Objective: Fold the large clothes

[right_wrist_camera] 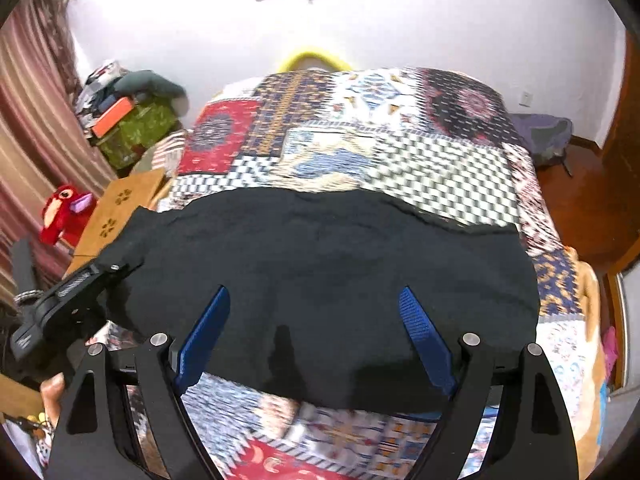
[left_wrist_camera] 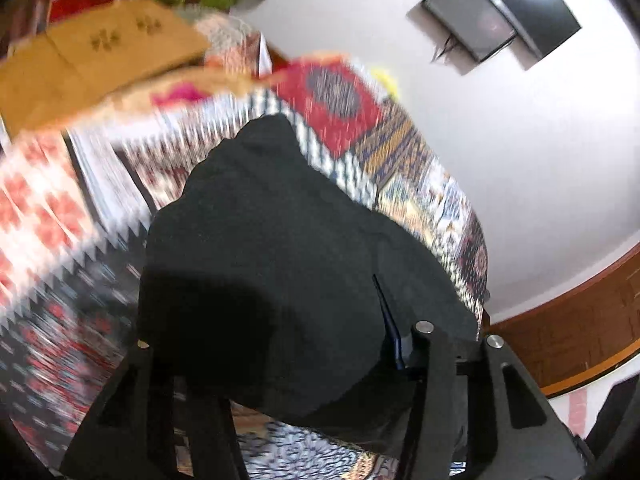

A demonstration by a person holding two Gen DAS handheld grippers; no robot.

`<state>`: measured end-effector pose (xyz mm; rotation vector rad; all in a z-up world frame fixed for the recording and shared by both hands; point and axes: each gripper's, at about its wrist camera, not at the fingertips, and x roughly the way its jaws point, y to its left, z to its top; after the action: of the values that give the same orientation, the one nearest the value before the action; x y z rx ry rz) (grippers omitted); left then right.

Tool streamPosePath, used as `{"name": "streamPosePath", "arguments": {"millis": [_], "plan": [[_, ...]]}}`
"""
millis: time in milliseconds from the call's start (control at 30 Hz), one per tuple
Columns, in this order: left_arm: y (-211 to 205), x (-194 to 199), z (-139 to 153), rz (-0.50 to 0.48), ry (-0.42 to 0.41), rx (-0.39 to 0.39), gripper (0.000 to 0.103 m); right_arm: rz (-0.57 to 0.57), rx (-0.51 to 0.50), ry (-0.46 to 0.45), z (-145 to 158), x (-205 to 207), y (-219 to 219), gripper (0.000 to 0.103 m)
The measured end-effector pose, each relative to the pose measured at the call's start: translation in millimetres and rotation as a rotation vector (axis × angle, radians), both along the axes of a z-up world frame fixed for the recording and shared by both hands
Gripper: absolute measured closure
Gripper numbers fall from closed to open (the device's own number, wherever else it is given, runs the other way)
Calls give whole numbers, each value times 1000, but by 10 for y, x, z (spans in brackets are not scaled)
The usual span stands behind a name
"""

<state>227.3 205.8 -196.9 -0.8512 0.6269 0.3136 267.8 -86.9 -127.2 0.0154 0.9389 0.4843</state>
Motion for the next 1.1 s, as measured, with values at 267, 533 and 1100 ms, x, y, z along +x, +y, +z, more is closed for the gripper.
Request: {"name": "streamPosePath", "arguments": {"millis": [267, 533, 1100], "plan": [[309, -515, 596, 51, -105, 273, 55, 196, -32, 103, -421, -43, 978, 19], [207, -559, 767, 7, -85, 455, 60, 322, -79, 166, -833, -117, 1586, 16], [-896, -322, 1222, -185, -100, 842, 62, 227, -14, 257, -943, -277, 336, 16]]}}
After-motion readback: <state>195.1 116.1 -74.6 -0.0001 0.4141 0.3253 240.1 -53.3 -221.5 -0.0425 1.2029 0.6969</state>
